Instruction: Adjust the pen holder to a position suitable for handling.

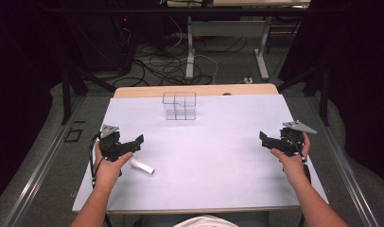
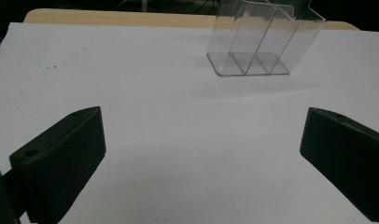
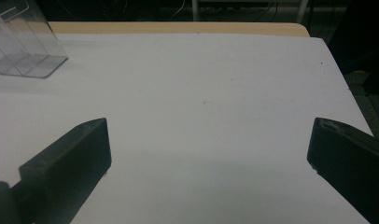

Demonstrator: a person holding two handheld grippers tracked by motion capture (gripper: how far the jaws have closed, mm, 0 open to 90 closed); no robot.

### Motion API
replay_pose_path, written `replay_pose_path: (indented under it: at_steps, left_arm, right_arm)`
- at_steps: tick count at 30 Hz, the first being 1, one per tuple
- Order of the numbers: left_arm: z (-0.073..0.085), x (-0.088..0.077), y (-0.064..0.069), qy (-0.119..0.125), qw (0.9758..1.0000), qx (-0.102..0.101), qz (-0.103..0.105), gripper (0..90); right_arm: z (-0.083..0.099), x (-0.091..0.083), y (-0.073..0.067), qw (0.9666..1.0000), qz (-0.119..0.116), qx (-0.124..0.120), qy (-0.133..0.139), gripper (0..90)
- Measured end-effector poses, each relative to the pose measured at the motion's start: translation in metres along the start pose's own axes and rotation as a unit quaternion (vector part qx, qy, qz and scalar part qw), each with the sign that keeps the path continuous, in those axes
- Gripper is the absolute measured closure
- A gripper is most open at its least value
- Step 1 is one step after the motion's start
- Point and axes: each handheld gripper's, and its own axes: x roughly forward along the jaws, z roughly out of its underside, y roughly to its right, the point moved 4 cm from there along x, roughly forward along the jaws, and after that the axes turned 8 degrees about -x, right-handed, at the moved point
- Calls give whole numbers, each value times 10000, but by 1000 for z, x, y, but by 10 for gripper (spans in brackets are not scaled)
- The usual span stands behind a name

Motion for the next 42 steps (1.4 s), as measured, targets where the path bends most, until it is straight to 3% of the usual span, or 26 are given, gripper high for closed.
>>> replay_pose_path:
  at_steps: [8, 13, 17, 25, 35, 38, 42]
  left_arm:
    - [-2, 0, 5, 17, 10000, -31, 43, 4]
    - [-6, 2, 13, 42, 9999, 27, 94, 13]
    - [-11, 4, 23, 13, 9998, 57, 201, 19]
    - [-30, 9, 46, 17, 9992, 204, 350, 46]
    - [-61, 16, 66, 98, 9990, 65, 436, 145]
    - [-69, 20, 70, 79, 9991, 51, 411, 160]
    - [-79, 26, 72, 73, 9993, 26, 377, 173]
  right_arm:
    - [4, 2, -8, 9999, 8, -135, -52, 0]
    - [1, 1, -12, 9996, 23, -234, 130, 0]
    - [1, -1, -12, 9999, -20, -138, 82, 0]
    - [2, -2, -10, 9999, -54, -120, 73, 0]
    - [4, -1, -13, 9999, -127, -89, 48, 0]
    - [5, -2, -12, 9997, -171, -162, -87, 0]
    - [5, 1, -16, 9998, -194, -73, 21, 0]
